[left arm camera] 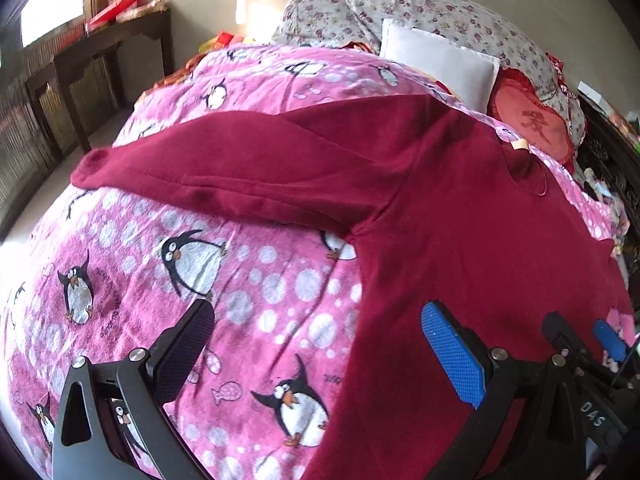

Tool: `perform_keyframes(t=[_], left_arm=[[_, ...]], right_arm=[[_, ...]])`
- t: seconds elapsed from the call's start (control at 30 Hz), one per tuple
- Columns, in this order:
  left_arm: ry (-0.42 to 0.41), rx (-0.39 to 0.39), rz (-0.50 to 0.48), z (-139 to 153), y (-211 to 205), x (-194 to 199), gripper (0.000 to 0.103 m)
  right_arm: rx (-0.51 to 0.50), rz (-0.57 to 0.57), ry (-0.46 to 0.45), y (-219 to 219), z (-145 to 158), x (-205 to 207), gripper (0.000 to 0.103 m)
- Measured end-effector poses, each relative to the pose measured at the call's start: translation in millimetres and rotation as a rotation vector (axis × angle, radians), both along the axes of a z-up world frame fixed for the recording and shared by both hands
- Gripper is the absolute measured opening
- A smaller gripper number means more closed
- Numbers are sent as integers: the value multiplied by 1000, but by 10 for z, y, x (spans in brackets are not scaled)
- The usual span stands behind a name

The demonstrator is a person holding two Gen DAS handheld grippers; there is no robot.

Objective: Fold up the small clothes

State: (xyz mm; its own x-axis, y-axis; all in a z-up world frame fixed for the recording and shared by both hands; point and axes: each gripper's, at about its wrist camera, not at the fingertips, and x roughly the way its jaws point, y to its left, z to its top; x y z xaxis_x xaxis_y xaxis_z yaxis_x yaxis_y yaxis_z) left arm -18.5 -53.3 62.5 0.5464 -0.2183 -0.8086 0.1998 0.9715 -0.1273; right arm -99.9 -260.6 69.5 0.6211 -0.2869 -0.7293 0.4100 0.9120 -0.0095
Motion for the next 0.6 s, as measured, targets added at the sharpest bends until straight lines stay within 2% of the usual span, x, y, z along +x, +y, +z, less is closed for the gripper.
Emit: perform_keyframes(t=[0.07, 0.13, 0.33, 0.47, 0.6], left_arm=[[35, -32, -5, 8, 118, 61, 103], [55, -56, 31, 45, 328, 154, 103], [15, -116, 249, 146, 1096, 512, 103], [12, -156, 365, 100, 1553, 786, 103], [73, -225, 447, -71, 1943, 1122, 103]], right_arm=[[10, 15, 11, 35, -10, 12, 103], [9, 30, 12, 65, -11, 17, 103], [36, 36, 0, 87, -6, 34, 103], [63, 42, 8, 100, -27, 73, 103], [58, 69, 13, 131, -45, 152, 103]])
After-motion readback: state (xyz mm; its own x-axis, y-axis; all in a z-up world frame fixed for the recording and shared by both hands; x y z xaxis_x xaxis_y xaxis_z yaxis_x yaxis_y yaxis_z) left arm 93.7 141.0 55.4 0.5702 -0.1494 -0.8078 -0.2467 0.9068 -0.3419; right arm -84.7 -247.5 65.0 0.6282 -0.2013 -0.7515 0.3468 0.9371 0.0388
